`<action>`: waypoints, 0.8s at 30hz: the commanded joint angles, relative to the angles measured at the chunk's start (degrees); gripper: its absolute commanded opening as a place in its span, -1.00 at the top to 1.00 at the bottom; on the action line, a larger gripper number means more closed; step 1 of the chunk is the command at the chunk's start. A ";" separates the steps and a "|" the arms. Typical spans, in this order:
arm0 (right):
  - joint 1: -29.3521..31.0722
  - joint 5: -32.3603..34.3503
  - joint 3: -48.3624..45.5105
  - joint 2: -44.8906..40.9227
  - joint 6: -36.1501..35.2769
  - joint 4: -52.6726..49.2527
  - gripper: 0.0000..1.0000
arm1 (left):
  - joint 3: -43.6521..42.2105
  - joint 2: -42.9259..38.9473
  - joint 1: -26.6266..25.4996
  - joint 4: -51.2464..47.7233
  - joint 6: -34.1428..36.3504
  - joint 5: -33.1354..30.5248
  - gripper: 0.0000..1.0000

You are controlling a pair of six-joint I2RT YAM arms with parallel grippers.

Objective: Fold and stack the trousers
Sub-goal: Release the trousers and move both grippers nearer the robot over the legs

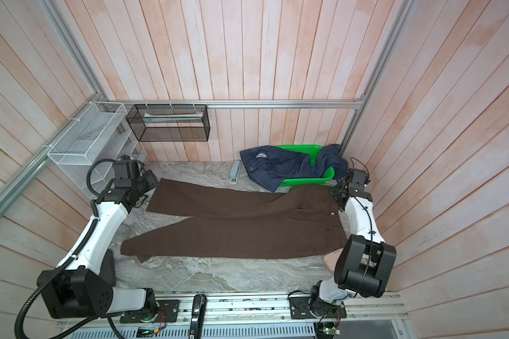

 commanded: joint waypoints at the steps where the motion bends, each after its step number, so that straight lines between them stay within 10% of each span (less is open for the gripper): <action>1: 0.97 1.01 -6.31 -3.66 6.53 -8.76 -0.26 | -6.25 -2.48 -0.90 -3.99 -4.36 7.12 -0.23; 10: -1.08 8.28 -17.98 -18.81 12.34 -13.96 -0.28 | -20.42 -5.44 -0.86 -5.06 -10.92 11.37 -0.35; 24: -8.47 12.29 -23.48 -16.26 12.85 -12.65 -0.33 | -15.78 -1.29 -0.03 -6.85 -10.39 13.80 -0.36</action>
